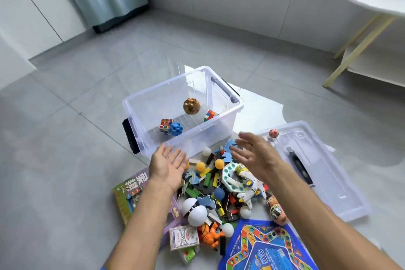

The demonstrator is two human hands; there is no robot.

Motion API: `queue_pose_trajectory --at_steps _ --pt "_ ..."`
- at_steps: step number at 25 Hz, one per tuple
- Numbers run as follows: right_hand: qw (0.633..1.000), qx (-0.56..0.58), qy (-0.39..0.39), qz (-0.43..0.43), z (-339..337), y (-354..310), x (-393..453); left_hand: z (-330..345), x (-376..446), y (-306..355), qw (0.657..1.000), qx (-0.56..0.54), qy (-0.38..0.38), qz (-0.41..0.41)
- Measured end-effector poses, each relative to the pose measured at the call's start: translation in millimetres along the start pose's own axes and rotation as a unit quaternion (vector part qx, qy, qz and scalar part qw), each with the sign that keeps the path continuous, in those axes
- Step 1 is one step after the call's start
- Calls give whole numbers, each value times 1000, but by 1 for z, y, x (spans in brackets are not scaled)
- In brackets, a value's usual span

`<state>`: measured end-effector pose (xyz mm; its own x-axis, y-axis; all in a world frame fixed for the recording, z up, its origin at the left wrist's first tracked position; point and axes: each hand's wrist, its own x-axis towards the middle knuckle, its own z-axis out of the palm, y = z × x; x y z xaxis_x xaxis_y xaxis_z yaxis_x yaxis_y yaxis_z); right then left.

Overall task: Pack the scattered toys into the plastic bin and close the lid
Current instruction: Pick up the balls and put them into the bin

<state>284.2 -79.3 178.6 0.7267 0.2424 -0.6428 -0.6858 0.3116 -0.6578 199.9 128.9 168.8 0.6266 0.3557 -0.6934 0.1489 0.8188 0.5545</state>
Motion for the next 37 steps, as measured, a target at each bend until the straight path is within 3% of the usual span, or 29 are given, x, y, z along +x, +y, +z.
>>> queue_pose_trajectory --at_steps 5,8,14,16,18,20,22,23,24,26,27,28,30,32,33,35,37 --pt "988 -41 136 63 -105 62 -20 -10 -7 -61 992 114 31 -45" --pt "980 -70 173 67 -145 81 -30 -4 -12 -97 980 188 19 -57" --pt "940 -207 272 -12 -205 88 -40 16 -12 -188 888 458 -30 -38" --pt "887 -310 340 -49 -229 89 -35 23 -8 -222 814 573 -92 7" --pt "803 -459 367 -96 -250 91 -23 30 0 -259 703 689 -156 78" --pt "739 -587 314 -106 -265 93 -5 31 9 -294 585 764 -224 156" --pt "698 -675 234 -47 -275 93 12 34 20 -319 445 824 -275 217" --pt "685 -702 196 -9 -281 97 20 32 25 -326 395 846 -280 223" --pt "684 -708 178 13 -287 100 25 29 27 -330 380 857 -270 219" --pt "717 -674 180 3 -300 98 33 22 31 -326 405 855 -230 228" --pt "733 -655 184 3 -305 95 35 19 31 -320 436 845 -211 226" --pt "741 -643 194 3 -308 94 36 16 29 -312 491 823 -197 210" --pt "765 -601 229 -15 -305 96 37 10 26 -293 647 732 -162 136" --pt "861 -430 267 -41 -277 99 32 1 25 -268 819 559 -127 35" --pt "913 -311 263 -40 -256 103 30 -6 27 -255 881 460 -109 -19" --pt "974 -103 203 8 -214 116 22 -22 31 -228 948 298 -73 -88" --pt "992 32 106 61 -176 123 14 -34 40 -194 969 235 -26 -75"
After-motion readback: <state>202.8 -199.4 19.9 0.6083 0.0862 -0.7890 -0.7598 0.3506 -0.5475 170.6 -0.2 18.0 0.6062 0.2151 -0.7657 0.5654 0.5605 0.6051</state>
